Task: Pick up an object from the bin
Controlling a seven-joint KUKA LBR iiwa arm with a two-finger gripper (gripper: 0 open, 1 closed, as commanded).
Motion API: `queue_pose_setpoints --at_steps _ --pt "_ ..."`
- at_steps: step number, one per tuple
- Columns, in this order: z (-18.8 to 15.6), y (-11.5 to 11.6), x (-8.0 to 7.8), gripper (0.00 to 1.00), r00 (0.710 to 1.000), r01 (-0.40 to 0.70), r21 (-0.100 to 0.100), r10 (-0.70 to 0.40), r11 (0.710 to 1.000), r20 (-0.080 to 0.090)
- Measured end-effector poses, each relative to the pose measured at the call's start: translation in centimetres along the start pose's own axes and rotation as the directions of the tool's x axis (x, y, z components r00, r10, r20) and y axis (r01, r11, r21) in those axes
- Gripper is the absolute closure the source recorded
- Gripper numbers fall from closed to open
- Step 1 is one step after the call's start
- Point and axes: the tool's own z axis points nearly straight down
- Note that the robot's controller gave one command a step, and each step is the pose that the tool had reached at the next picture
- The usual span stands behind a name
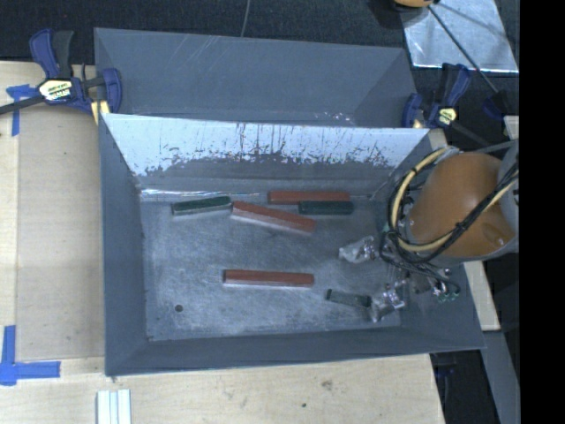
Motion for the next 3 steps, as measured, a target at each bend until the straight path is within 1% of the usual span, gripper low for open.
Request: queue_pose_setpoints --at_steps 1,2,3 --pt "0.4 0.1 0.3 1.0 1.0 0.001 -0.003 -0.001 1.0 -0.008" --pt "0.4 0.1 0.3 1.0 1.0 0.001 -0.003 -0.001 1.0 -0.007" --pt "-20.2 -0.7 -0.4 1.0 0.998 0.057 -0.011 -0.057 0.998 -0.028"
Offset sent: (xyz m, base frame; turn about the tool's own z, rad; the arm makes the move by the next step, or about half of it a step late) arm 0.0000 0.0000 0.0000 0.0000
